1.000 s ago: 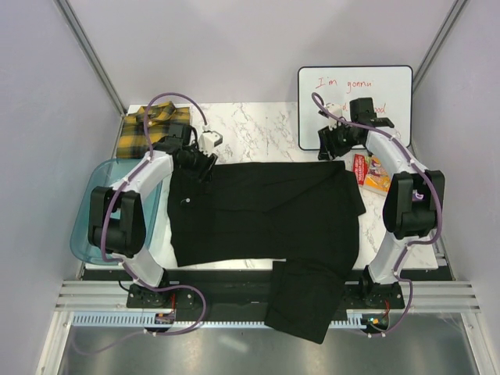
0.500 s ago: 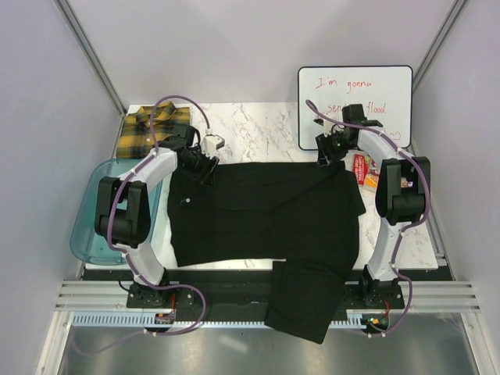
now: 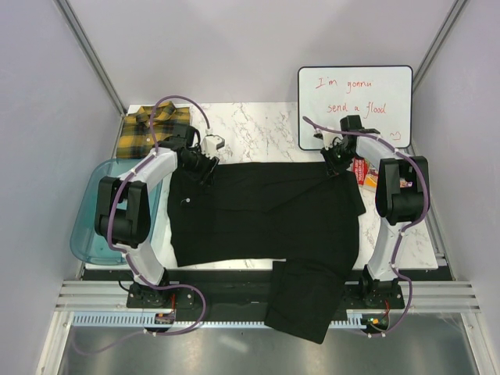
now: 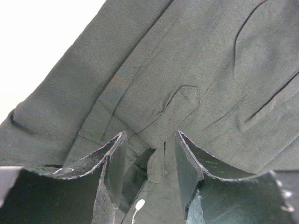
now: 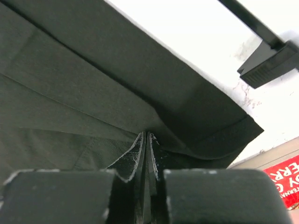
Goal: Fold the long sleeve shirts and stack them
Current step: Fold the shirt
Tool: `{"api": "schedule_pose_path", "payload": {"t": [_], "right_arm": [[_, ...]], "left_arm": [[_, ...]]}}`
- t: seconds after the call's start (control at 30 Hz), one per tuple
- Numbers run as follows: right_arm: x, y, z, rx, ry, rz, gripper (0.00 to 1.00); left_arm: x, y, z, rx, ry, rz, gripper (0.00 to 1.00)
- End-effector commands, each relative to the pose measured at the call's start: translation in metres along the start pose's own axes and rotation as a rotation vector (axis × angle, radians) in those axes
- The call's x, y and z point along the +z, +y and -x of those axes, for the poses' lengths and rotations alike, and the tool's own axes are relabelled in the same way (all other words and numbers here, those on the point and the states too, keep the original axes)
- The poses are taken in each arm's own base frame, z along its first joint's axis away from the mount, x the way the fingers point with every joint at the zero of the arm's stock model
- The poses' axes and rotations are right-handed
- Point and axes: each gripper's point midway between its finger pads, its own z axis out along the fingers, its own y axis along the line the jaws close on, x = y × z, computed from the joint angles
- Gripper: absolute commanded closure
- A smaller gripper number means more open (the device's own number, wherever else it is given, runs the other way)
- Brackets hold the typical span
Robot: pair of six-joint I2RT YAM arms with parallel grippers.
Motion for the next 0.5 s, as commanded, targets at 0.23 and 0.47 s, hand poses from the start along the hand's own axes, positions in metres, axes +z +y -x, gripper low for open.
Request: {"api": "schedule_pose_path", "payload": {"t": [0.23,0.47], "right_arm": [[-0.039,0.011,0.032,-0.035,-0.097,0.044,0.74],[-0.048,0.009,0.056,-0.030,-0.154,0.053,0.53]], "left_arm": [[-0.004,0.008,0.016,0.051,-0.022,-0.006,0.46],[-0.010,0.034,0.022,0.061,-0.004,0.069,0.44]]}}
